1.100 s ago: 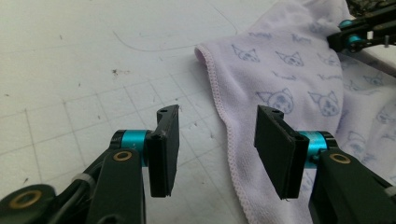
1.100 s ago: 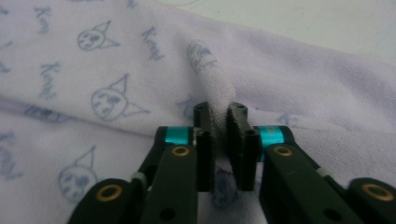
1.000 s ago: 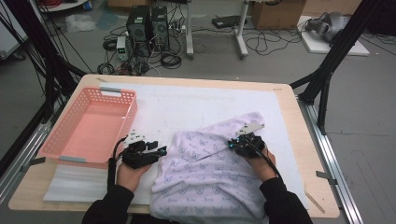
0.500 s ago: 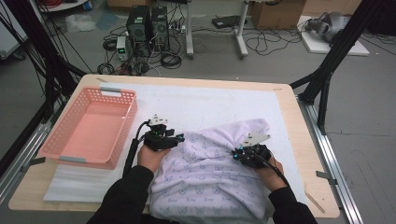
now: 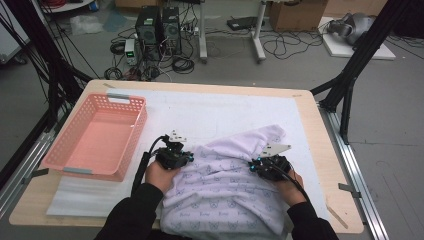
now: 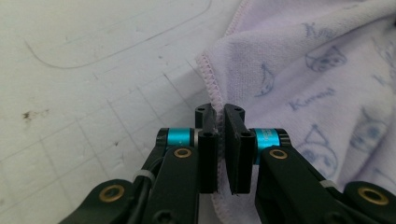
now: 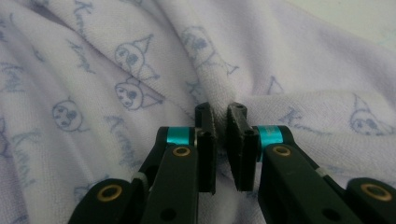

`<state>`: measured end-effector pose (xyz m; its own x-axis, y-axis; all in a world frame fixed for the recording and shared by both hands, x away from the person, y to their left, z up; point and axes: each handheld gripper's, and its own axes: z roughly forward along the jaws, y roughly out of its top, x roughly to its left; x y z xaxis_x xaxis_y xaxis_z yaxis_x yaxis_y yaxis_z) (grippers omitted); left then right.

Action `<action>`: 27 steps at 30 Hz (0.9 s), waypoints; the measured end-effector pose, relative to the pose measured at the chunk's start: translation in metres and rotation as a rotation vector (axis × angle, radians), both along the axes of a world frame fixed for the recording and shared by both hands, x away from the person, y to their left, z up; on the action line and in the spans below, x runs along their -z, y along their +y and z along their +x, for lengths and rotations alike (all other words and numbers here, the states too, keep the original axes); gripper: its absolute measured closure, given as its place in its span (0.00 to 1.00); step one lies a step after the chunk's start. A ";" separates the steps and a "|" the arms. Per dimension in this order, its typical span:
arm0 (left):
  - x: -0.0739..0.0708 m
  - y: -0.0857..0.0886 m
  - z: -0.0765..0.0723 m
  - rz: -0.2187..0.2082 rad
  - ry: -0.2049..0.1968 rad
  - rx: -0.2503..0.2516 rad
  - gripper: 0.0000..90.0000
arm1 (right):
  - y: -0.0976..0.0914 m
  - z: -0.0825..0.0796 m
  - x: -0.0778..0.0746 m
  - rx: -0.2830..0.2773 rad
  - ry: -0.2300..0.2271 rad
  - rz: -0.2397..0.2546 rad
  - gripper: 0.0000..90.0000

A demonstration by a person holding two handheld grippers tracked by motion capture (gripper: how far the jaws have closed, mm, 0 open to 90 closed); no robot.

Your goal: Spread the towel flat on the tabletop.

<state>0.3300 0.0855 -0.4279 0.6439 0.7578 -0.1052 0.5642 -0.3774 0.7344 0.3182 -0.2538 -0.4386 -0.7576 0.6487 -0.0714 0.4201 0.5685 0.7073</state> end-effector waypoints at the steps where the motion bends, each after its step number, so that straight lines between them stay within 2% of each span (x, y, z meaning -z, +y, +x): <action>1: -0.001 0.000 -0.004 0.001 -0.005 0.006 0.93 | 0.000 0.000 0.000 0.003 0.000 -0.002 0.92; 4: 0.001 -0.001 -0.018 0.021 -0.009 0.033 0.92 | 0.000 0.000 0.000 0.005 0.002 -0.003 0.92; 7: 0.009 -0.001 -0.028 0.022 0.010 0.056 0.93 | 0.000 0.000 0.000 0.004 0.003 -0.001 0.92; 9: 0.012 0.002 -0.031 -0.013 0.018 0.055 0.93 | 0.000 0.000 0.000 0.003 0.003 0.000 0.92; 12: 0.012 0.007 -0.030 -0.062 0.054 0.058 0.92 | 0.000 0.000 0.000 0.003 0.004 0.001 0.92; 13: 0.012 0.009 -0.028 -0.073 0.059 0.059 0.88 | 0.000 0.000 0.000 0.003 0.002 0.002 0.92; 15: 0.010 0.011 -0.024 -0.098 0.064 0.027 0.70 | 0.000 0.000 0.000 0.004 0.005 0.002 0.92; 16: 0.009 0.014 -0.022 -0.136 0.055 0.010 0.65 | 0.000 0.000 0.000 0.004 0.003 0.001 0.92; 18: 0.007 0.019 -0.018 -0.197 0.028 -0.016 0.62 | 0.000 0.000 0.000 0.007 0.007 0.002 0.92; 21: -0.002 0.024 -0.008 -0.235 -0.005 -0.038 0.57 | -0.001 0.001 0.000 0.004 0.007 0.004 0.92; 23: -0.010 0.027 0.001 -0.304 -0.037 -0.072 0.57 | -0.001 0.001 0.001 0.003 0.008 0.009 0.92; 24: -0.014 0.028 0.007 -0.323 -0.046 -0.084 0.57 | -0.001 0.001 0.001 0.002 0.007 0.006 0.92; 25: -0.017 0.027 0.014 -0.330 -0.048 -0.096 0.58 | -0.001 0.001 0.001 0.001 0.006 0.006 0.92; 27: -0.019 0.023 0.029 -0.334 -0.024 -0.104 0.59 | -0.001 0.001 0.001 0.001 0.006 0.007 0.92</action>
<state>0.3586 0.1090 -0.4086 0.5704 0.7457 -0.3443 0.5684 -0.0558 0.8209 0.3193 -0.2553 -0.4395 -0.7572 0.6503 -0.0621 0.4251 0.5627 0.7090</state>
